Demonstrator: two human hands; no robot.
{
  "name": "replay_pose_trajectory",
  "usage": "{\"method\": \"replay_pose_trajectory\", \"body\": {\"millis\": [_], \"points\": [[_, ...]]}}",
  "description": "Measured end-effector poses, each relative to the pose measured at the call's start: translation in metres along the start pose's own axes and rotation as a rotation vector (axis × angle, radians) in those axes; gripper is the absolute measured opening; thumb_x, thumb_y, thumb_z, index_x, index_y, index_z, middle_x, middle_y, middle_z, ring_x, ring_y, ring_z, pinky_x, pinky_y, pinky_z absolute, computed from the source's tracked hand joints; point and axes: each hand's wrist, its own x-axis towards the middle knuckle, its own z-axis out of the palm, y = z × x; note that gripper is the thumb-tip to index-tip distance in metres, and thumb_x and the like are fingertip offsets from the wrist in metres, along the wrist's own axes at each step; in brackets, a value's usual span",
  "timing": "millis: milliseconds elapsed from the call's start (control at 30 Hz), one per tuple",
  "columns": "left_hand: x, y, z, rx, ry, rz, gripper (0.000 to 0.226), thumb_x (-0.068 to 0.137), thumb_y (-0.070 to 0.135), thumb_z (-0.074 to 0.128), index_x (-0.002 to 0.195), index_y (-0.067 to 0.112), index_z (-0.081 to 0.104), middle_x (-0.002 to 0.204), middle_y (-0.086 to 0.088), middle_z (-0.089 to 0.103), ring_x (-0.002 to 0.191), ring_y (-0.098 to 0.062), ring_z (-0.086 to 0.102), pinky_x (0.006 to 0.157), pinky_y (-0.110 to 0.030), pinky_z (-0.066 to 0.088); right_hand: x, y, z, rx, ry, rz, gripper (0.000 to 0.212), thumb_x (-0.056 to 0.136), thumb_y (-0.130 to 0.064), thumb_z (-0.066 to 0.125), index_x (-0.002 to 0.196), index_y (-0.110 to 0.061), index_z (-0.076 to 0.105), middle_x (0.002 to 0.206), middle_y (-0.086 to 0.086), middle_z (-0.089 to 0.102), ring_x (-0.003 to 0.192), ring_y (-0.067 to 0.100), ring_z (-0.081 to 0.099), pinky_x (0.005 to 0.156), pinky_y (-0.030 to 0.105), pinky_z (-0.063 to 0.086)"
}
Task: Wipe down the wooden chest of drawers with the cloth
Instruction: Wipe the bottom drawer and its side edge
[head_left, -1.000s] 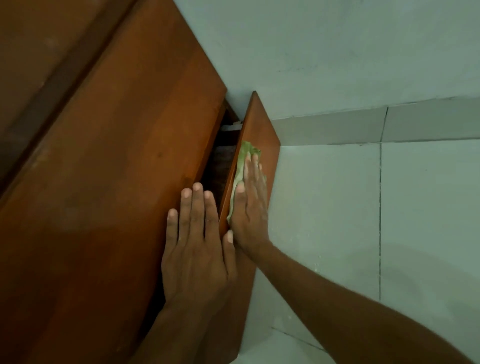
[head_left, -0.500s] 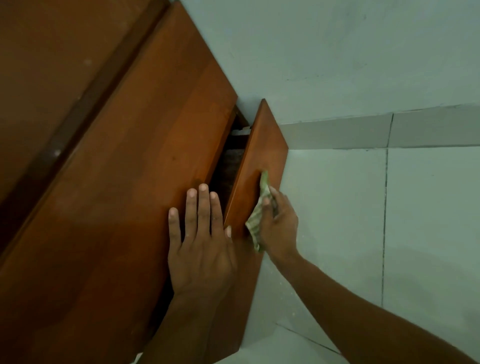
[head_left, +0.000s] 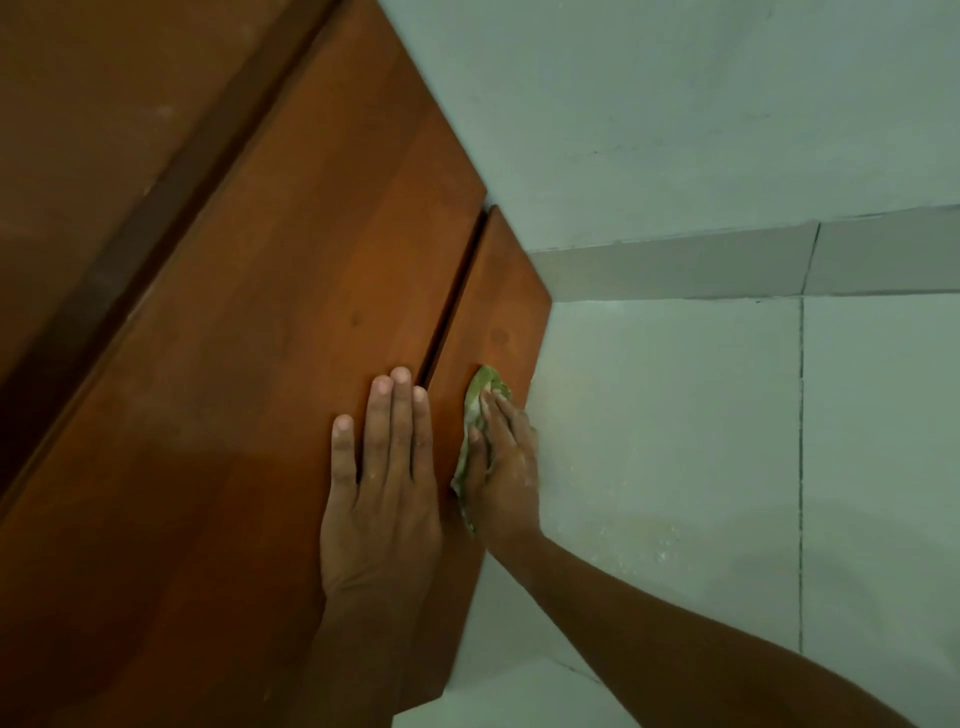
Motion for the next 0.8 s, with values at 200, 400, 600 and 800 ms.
{"method": "replay_pose_trajectory", "body": {"millis": [200,400,600,800], "points": [[0.002,0.0,0.0,0.025,-0.016,0.026,0.066,0.1,0.024,0.011,0.158,-0.002,-0.005,0.166,-0.026,-0.013,0.155,-0.039,-0.009,0.121,-0.056,-0.017,0.091,0.024,-0.008,0.072,0.019,0.342,0.036,0.105,-0.022,0.043,0.136,-0.012,0.058,0.124,0.009,0.061,0.113,0.023,0.059,0.1,0.031,0.047],[0.002,0.0,-0.007,-0.019,-0.009,0.054,0.065,0.1,0.024,0.013,0.159,0.0,-0.003,0.167,-0.026,-0.006,0.156,-0.037,-0.004,0.123,-0.053,-0.012,0.076,0.006,-0.045,0.165,0.133,0.387,0.026,0.099,-0.013,0.049,0.115,-0.019,0.069,0.105,0.005,0.071,0.093,0.019,0.068,0.085,0.031,0.056],[0.029,-0.05,-0.046,0.153,-0.072,0.174,0.07,0.097,0.038,-0.012,0.154,-0.002,-0.02,0.164,-0.027,-0.018,0.154,-0.039,-0.016,0.117,-0.058,-0.021,-0.081,-0.008,-0.003,0.072,-0.038,-0.201,0.041,0.102,-0.017,0.046,0.142,-0.016,0.053,0.144,0.006,0.052,0.132,0.019,0.046,0.111,0.031,0.04],[0.035,-0.057,-0.053,0.233,-0.147,0.243,0.069,0.098,0.032,-0.006,0.149,-0.009,-0.025,0.161,-0.03,-0.026,0.152,-0.041,-0.022,0.12,-0.058,-0.015,0.085,0.0,0.007,-0.113,0.166,-0.111,0.043,0.103,-0.02,0.035,0.138,-0.006,0.057,0.141,0.02,0.054,0.126,0.037,0.05,0.109,0.043,0.037]]}}
